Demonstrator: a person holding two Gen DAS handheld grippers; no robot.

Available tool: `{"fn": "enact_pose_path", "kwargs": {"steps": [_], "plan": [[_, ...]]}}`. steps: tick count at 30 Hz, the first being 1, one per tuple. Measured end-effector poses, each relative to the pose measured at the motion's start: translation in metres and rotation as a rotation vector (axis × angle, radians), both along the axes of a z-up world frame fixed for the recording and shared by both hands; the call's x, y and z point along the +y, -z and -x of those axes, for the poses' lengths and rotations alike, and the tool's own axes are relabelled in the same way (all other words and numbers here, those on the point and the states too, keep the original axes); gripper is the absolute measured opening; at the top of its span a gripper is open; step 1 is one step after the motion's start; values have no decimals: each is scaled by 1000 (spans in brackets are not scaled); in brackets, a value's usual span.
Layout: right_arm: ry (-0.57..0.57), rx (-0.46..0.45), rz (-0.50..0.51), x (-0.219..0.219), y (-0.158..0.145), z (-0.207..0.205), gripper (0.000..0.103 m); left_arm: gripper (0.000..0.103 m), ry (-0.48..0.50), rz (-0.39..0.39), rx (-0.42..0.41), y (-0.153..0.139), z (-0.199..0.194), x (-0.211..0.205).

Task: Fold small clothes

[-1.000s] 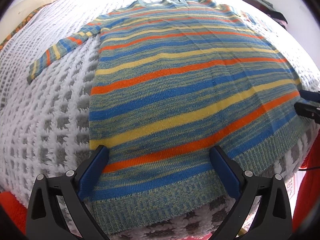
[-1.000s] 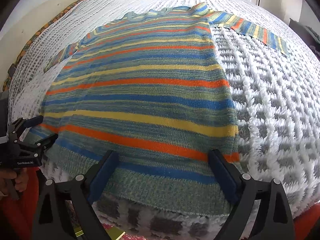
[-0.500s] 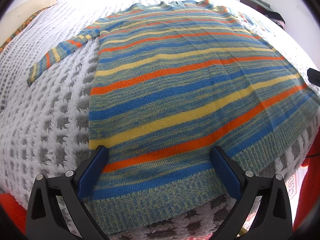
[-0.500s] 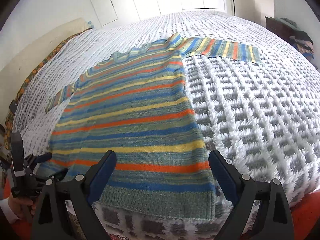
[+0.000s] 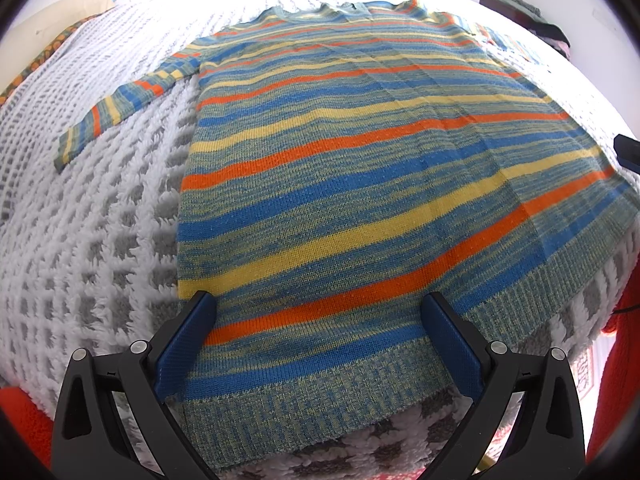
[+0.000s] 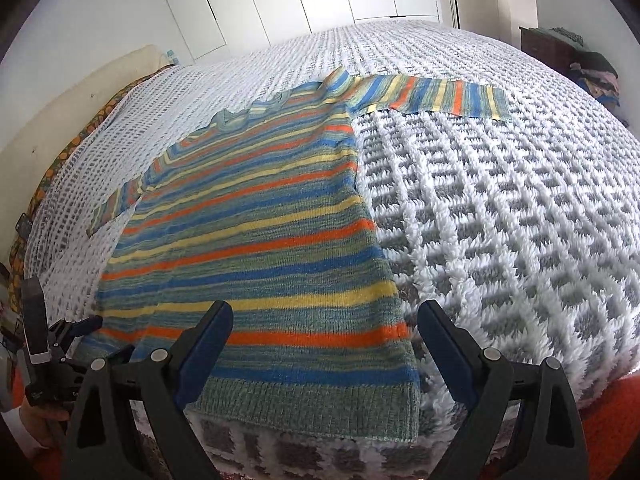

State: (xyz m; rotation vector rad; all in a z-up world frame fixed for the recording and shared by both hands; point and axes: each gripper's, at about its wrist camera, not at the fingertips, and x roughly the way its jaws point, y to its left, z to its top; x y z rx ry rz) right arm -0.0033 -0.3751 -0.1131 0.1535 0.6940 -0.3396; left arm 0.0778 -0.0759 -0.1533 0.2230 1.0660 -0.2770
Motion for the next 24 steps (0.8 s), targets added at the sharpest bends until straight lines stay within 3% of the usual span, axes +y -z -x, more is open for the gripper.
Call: {"fn": "enact_pose_path", "kwargs": {"steps": [24], "plan": [[-1, 3, -3, 0, 1, -1, 93, 102, 1, 0, -2, 0, 0, 0]]}}
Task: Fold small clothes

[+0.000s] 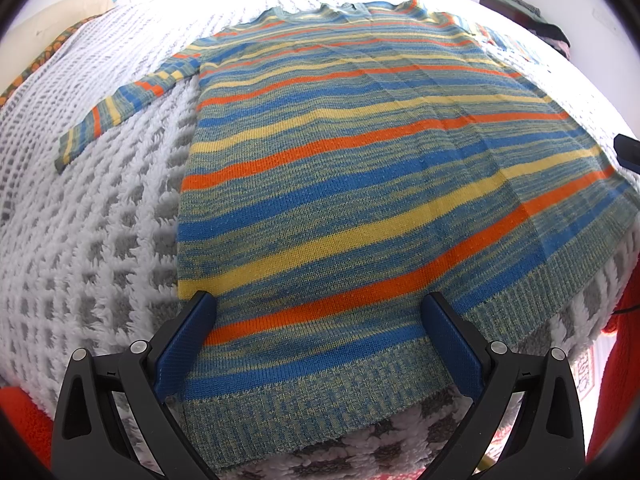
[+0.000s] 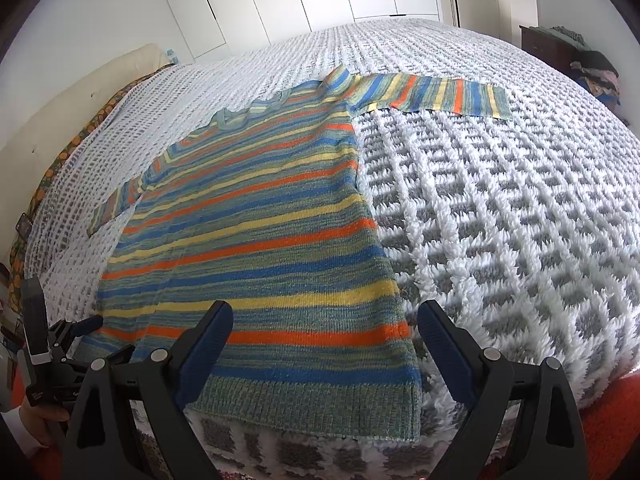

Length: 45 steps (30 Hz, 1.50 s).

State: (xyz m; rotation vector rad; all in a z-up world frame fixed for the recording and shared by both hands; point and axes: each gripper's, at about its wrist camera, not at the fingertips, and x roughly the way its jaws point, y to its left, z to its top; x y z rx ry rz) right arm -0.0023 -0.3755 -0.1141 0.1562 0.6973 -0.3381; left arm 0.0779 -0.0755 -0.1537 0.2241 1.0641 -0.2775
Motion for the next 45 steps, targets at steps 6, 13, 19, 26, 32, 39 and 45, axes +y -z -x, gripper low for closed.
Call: {"fn": "enact_pose_path", "kwargs": {"steps": [6, 13, 19, 26, 32, 39, 45], "plan": [[1, -2, -4, -1, 0, 0, 93, 102, 0, 0, 0, 0, 0, 0], [1, 0, -12, -1, 0, 0, 93, 102, -28, 25, -2, -18, 0, 7], [-36, -63, -224, -22, -17, 6, 93, 102, -138, 119, -17, -36, -8, 36], [76, -271, -421, -140, -105, -6, 93, 102, -300, 189, -55, -49, -20, 70], [243, -459, -776, -267, -98, -31, 92, 102, -418, 200, 19, -34, -31, 93], [333, -435, -987, -312, -48, -84, 90, 102, -463, 130, 37, -21, -40, 94], [466, -512, -961, -338, -31, -102, 63, 102, -426, 40, 48, -15, -33, 77]]}}
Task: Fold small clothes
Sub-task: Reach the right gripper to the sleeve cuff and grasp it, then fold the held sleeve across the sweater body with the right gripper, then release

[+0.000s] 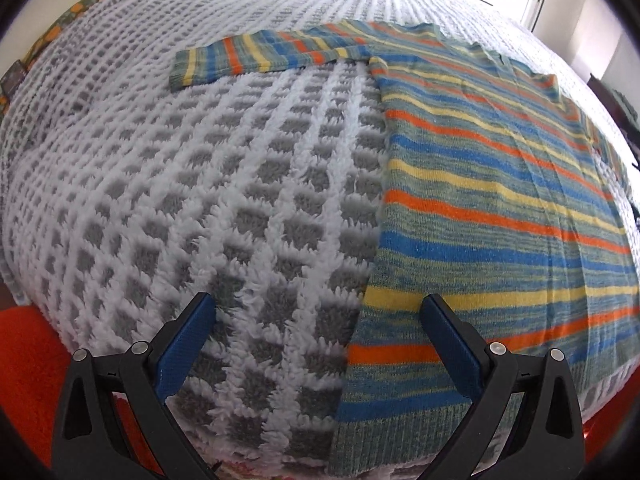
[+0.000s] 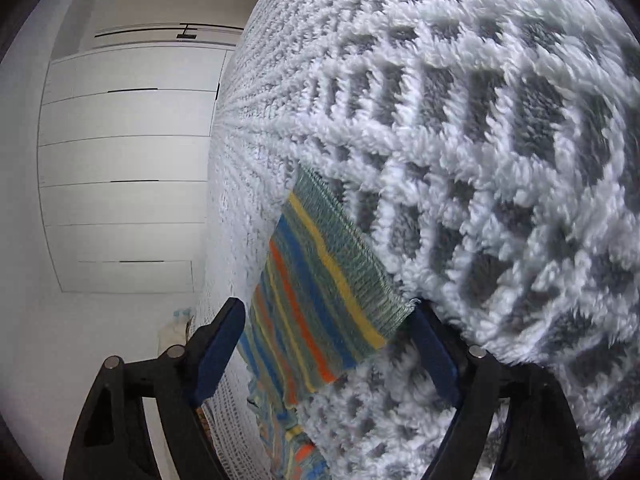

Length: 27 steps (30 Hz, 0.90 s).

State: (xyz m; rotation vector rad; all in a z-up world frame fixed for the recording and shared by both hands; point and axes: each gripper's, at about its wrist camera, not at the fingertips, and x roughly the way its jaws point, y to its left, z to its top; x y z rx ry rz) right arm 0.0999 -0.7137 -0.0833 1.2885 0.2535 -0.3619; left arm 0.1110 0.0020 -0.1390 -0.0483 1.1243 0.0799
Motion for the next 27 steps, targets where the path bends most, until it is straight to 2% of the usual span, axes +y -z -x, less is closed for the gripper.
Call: {"fn": "enact_pose_path", "kwargs": {"steps": [1, 2, 3, 5, 8, 13, 17, 21, 25, 27], "plan": [[12, 5, 9, -3, 1, -3, 35, 102, 8, -14, 3, 1, -1, -2], [18, 26, 16, -5, 2, -6, 17, 102, 12, -24, 4, 1, 1, -4], [19, 53, 20, -8, 3, -8, 7, 102, 15, -31, 5, 0, 2, -5], [42, 62, 53, -6, -3, -4, 7, 102, 15, -30, 5, 0, 1, -6], [28, 56, 192, 6, -41, 0, 7, 102, 13, -12, 1, 0, 0, -4], [-131, 86, 418, 56, -120, -28, 7, 102, 13, 19, -5, 4, 0, -1], [-337, 61, 538, 134, -169, -82, 7, 102, 15, 51, -11, 2, 0, 4], [-615, 79, 639, 254, -169, -142, 7, 102, 16, 76, -18, 1, 3, 10], [-819, 150, 707, 366, -124, -197, 7, 102, 12, 100, -23, 0, 7, 17], [-867, 217, 746, 405, -90, -224, 13, 102, 13, 106, -21, 0, 8, 19]]}}
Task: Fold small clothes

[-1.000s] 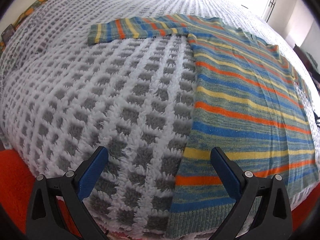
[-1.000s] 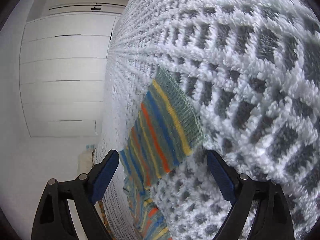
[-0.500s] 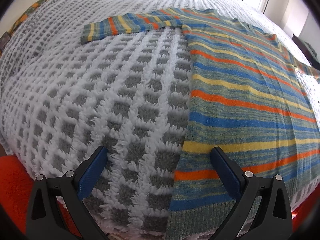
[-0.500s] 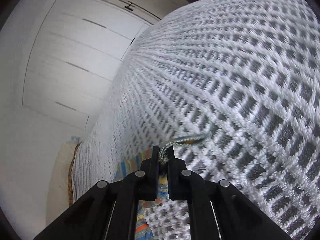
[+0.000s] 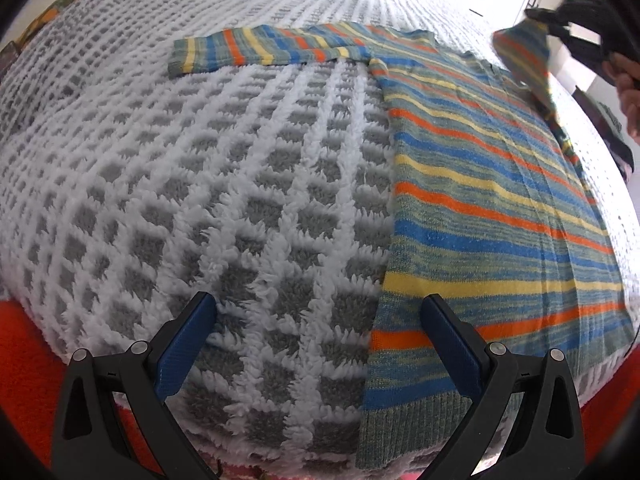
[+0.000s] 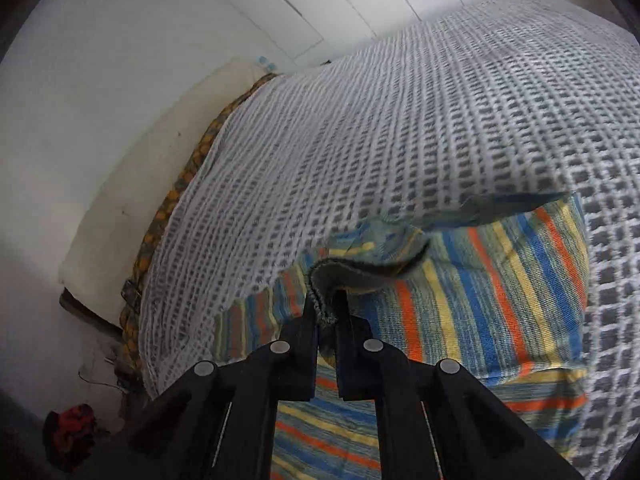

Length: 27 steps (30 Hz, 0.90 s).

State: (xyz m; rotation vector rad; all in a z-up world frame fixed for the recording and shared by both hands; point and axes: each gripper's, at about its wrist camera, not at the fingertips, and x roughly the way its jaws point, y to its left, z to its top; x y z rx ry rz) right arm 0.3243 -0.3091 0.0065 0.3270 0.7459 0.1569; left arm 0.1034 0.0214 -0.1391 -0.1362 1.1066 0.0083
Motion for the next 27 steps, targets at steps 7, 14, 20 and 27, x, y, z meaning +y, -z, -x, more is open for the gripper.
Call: {"fn": "enact_pose_path", "kwargs": {"steps": [7, 14, 20, 27], "plan": [[41, 88, -64, -12, 47, -21, 61, 102, -6, 24, -2, -1, 7, 10], [323, 96, 175, -111, -23, 14, 63, 102, -16, 24, 6, 2, -1, 12], [123, 358, 554, -95, 47, 22, 63, 102, -21, 5, 8, 2, 0, 8], [262, 292, 694, -120, 78, 28, 63, 102, -3, -34, 9, 3, 1, 3]]}}
